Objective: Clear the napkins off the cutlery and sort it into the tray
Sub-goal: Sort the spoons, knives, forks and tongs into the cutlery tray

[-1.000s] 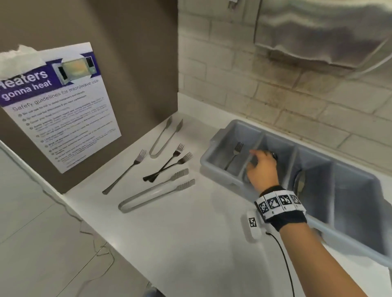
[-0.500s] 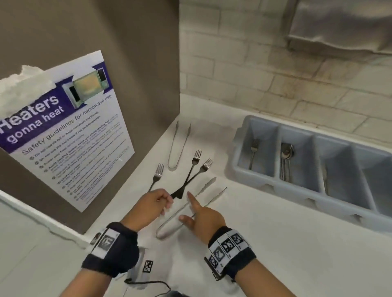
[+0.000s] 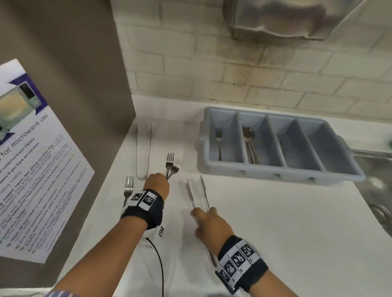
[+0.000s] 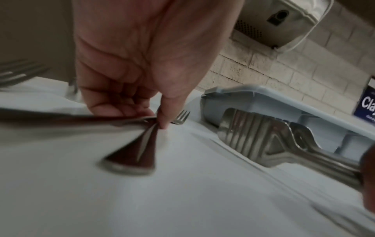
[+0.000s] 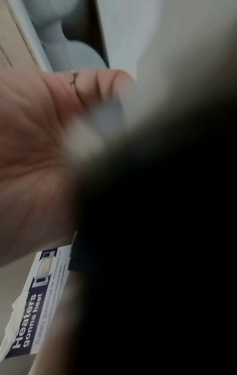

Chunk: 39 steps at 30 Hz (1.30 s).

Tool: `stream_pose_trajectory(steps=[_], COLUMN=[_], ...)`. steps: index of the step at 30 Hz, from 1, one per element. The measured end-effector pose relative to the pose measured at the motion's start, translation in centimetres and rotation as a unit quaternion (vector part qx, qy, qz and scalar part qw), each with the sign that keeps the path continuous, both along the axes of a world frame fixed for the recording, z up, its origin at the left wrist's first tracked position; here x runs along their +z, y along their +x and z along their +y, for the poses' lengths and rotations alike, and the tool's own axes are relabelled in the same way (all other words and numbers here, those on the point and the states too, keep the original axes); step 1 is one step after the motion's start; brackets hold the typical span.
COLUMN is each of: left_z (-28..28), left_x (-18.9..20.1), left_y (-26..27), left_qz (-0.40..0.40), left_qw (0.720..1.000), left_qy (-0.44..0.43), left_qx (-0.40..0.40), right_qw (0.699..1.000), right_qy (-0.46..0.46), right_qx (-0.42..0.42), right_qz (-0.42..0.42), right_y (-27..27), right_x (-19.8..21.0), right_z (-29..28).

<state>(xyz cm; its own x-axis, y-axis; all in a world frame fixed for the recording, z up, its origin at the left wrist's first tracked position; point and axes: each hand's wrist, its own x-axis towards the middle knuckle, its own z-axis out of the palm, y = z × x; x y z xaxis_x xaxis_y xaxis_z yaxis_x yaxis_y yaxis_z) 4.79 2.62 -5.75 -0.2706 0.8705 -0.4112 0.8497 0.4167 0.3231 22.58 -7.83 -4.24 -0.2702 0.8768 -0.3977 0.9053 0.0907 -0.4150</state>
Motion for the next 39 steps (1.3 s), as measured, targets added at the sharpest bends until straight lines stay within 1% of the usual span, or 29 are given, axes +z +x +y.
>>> stream_pose_trajectory(steps=[2, 4, 5, 7, 9, 12, 14, 16, 18, 20, 21, 23, 25, 26, 27, 28, 30, 31, 33, 35, 37, 39], left_z=[0.0, -0.5, -1.0, -1.9, -3.0, -3.6, -2.6, -0.2, 2.6, 5.2, 6.6, 9.2, 11.5, 12.1, 12.5, 12.7, 12.7, 12.7, 12.6, 11.9, 10.7, 8.2], left_x=[-0.5, -0.6, -0.3, 0.5, 1.6, 5.1, 8.0, 9.8, 10.2, 9.6, 8.9, 7.1, 5.2, 4.6, 4.0, 3.5, 3.0, 2.8, 3.0, 3.7, 4.4, 5.4], left_y=[0.6, 1.1, 1.1, 1.2, 1.0, 2.7, 5.0, 8.2, 11.7, 14.5, 15.6, 17.3, 18.1, 18.3, 18.3, 18.4, 18.5, 18.5, 18.6, 18.5, 18.2, 18.3], left_qz=[0.018, 0.017, 0.004, -0.048, -0.113, -0.199, -0.246, -0.285, -0.3, -0.318, -0.31, -0.256, -0.148, -0.088, -0.042, -0.016, -0.016, -0.021, -0.05, -0.085, -0.119, -0.16], left_qw=[1.0, 1.0, 1.0, 0.998, 0.99, 0.963, 0.943, 0.93, 0.929, 0.93, 0.935, 0.958, 0.983, 0.988, 0.987, 0.982, 0.977, 0.98, 0.986, 0.987, 0.977, 0.954], left_qy=[-0.001, 0.006, 0.013, 0.038, 0.084, 0.182, 0.22, 0.226, 0.208, 0.179, 0.161, 0.107, 0.057, 0.043, 0.027, 0.009, -0.018, -0.015, 0.021, 0.065, 0.15, 0.242], left_qx=[0.003, 0.017, 0.025, 0.029, 0.028, -0.003, -0.038, -0.058, -0.062, -0.055, -0.06, -0.07, -0.094, -0.118, -0.156, -0.19, -0.211, -0.199, -0.155, -0.121, -0.097, -0.078], right_qw=[1.0, 0.998, 0.998, 0.996, 0.993, 0.982, 0.975, 0.965, 0.957, 0.949, 0.945, 0.938, 0.933, 0.932, 0.93, 0.927, 0.915, 0.908, 0.896, 0.89, 0.903, 0.928], right_qy=[0.021, 0.053, 0.065, 0.077, 0.104, 0.149, 0.164, 0.173, 0.184, 0.193, 0.197, 0.201, 0.202, 0.203, 0.206, 0.21, 0.221, 0.23, 0.246, 0.256, 0.254, 0.223], right_qx=[-0.006, -0.005, -0.004, -0.02, -0.05, -0.112, -0.144, -0.183, -0.212, -0.234, -0.243, -0.261, -0.274, -0.276, -0.276, -0.277, -0.288, -0.293, -0.302, -0.304, -0.294, -0.28], right_qz=[0.013, 0.022, 0.027, 0.037, 0.033, 0.03, 0.047, 0.069, 0.079, 0.089, 0.096, 0.106, 0.115, 0.119, 0.128, 0.143, 0.179, 0.192, 0.213, 0.223, 0.185, 0.103], right_y=[1.5, 3.2, 4.0, 5.7, 7.2, 9.4, 10.6, 11.9, 13.3, 14.7, 15.4, 17.1, 18.9, 20.0, 21.0, 22.2, 24.6, 25.8, 28.3, 30.9, 33.0, 34.2], right_x=[0.5, 1.0, 1.3, 1.9, 2.4, 3.4, 3.7, 3.9, 4.1, 4.3, 4.4, 4.6, 4.7, 4.8, 4.9, 5.1, 5.9, 6.5, 8.0, 9.1, 9.7, 10.1], right_z=[-0.5, -0.9, -1.2, -2.0, -2.9, -3.9, -4.3, -4.6, -4.6, -4.5, -4.4, -4.1, -3.8, -3.5, -3.1, -2.6, -1.2, -0.2, 2.4, 5.9, 10.2, 14.2])
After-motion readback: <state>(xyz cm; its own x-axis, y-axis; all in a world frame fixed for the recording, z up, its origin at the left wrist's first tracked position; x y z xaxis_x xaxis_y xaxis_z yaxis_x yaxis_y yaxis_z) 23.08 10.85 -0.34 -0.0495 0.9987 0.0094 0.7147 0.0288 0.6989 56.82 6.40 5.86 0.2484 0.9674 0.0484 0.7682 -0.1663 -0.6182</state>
